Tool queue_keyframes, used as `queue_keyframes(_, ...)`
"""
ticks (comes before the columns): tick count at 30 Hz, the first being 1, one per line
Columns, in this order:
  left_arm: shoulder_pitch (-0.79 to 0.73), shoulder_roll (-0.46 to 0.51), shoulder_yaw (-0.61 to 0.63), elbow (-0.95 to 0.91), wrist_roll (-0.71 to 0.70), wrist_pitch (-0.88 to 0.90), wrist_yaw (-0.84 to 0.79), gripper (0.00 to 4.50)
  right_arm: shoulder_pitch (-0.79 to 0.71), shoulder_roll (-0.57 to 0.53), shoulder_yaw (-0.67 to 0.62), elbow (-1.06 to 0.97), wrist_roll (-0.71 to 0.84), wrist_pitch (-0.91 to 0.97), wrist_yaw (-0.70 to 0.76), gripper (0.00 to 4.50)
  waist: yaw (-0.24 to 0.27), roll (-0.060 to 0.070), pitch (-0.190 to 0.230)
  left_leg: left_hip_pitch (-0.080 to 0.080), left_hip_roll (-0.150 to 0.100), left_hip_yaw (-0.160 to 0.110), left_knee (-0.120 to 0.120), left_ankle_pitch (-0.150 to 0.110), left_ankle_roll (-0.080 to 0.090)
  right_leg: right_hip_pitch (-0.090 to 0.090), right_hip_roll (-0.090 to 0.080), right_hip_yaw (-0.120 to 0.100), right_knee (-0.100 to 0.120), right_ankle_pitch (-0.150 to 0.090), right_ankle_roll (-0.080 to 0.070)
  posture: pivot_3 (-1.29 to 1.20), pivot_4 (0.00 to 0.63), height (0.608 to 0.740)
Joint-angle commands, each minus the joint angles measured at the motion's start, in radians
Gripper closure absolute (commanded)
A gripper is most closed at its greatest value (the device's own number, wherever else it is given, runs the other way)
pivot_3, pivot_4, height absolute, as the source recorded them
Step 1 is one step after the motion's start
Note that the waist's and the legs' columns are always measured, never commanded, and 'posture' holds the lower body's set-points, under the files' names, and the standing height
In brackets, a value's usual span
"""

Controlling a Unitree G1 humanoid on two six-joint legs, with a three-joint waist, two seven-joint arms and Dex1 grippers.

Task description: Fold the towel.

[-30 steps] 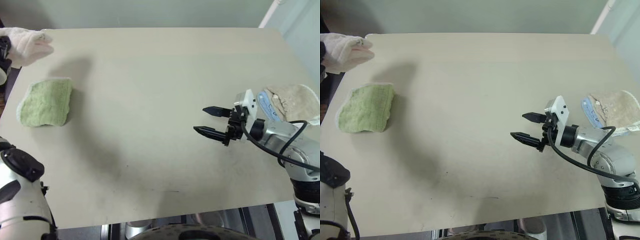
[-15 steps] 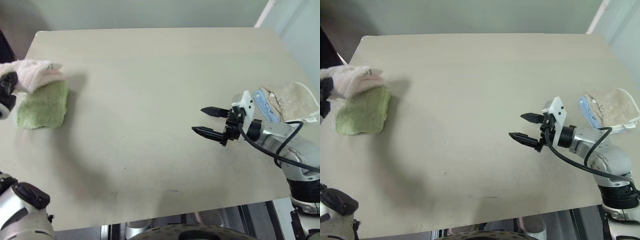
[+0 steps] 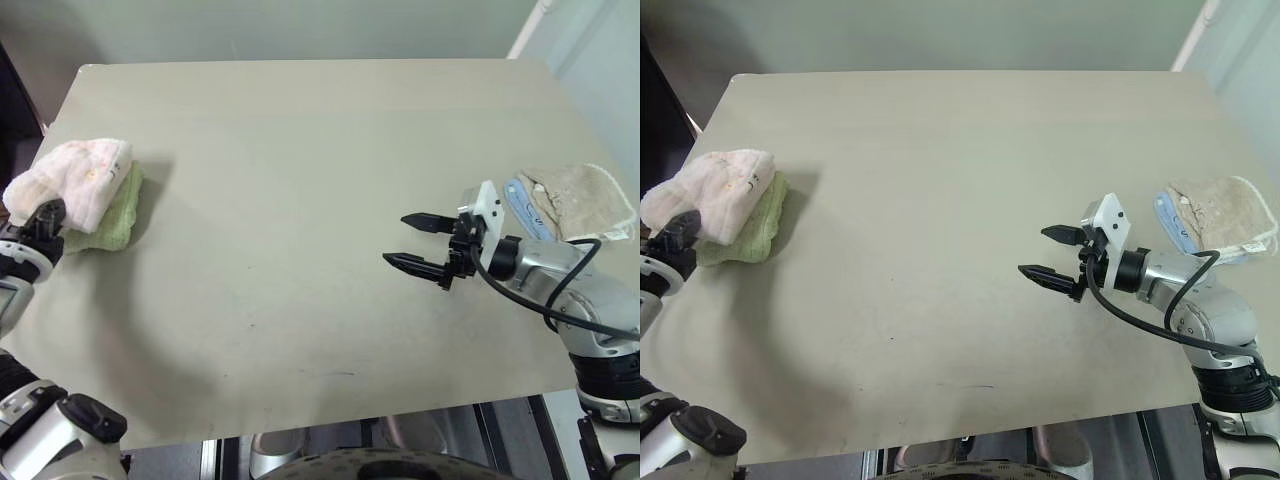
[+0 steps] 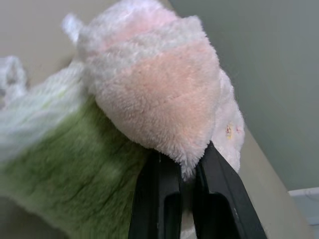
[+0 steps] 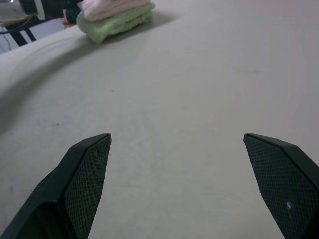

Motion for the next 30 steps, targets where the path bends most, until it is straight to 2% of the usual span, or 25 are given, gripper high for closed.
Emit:
queue_keyframes(1,-0.007,-0.008,-0.001,-0.052,-0.007,-0.035,0.026,2.96,-0.011,0.003,-0.006,-0.020,-0.007,-0.020,0.009,0.00,0.000,0.000,0.000,0.000,0.000,0.000,0.000,0.000,0.000,0.000,0.000,0.000,0.000,0.000,0.000,0.00,0.150,0.740)
queue_keyframes(9,-0.042,-0.018,-0.004,-0.067,-0.046,-0.017,0.060,0.02,0.001,0.010,-0.019,-0.028,-0.017,-0.022,0.000,0.00,0.000,0.000,0.000,0.001,0.004,-0.001,0.000,0.002,-0.003,0.000,0.004,0.000,0.000,0.002,-0.003,0.00,0.150,0.740)
queue_keyframes(13,0.013,0.052,0.008,-0.089,-0.111,0.128,0.052,0.02,0.016,0.004,-0.036,-0.045,-0.009,-0.018,-0.002,0.00,-0.001,0.000,0.000,0.001,0.005,0.000,-0.001,0.002,-0.005,0.000,0.006,0.000,-0.001,0.003,-0.003,0.00,0.150,0.740)
queue_keyframes(21,0.145,0.158,0.005,-0.167,-0.169,0.279,-0.021,0.02,0.012,0.003,-0.040,-0.032,-0.012,-0.028,0.009,0.00,-0.004,0.000,0.000,0.001,0.006,0.000,-0.003,0.002,-0.006,-0.001,0.007,0.000,-0.001,0.002,-0.005,0.00,0.150,0.740)
queue_keyframes(25,0.282,0.188,-0.028,-0.331,-0.204,0.336,-0.155,0.02,0.018,-0.001,-0.045,-0.030,-0.011,-0.036,0.016,0.00,-0.004,0.000,0.000,0.001,0.006,-0.001,-0.003,-0.001,-0.007,-0.002,0.007,0.001,-0.001,0.002,-0.006,0.00,0.150,0.740)
queue_keyframes(28,0.412,0.200,-0.082,-0.476,-0.170,0.262,-0.353,0.02,0.025,-0.010,-0.056,-0.028,-0.012,-0.047,0.020,0.00,-0.003,0.000,0.000,0.001,0.006,-0.002,-0.003,-0.003,-0.008,-0.003,0.008,0.001,-0.001,0.002,-0.007,0.00,0.150,0.740)
queue_keyframes(30,0.392,0.151,-0.072,-0.506,-0.209,0.192,-0.427,0.02,0.029,-0.014,-0.062,-0.026,-0.014,-0.055,0.021,0.00,0.003,0.001,0.000,0.001,0.006,-0.002,-0.003,-0.004,-0.006,-0.003,0.008,0.001,-0.001,0.001,-0.008,0.00,0.150,0.740)
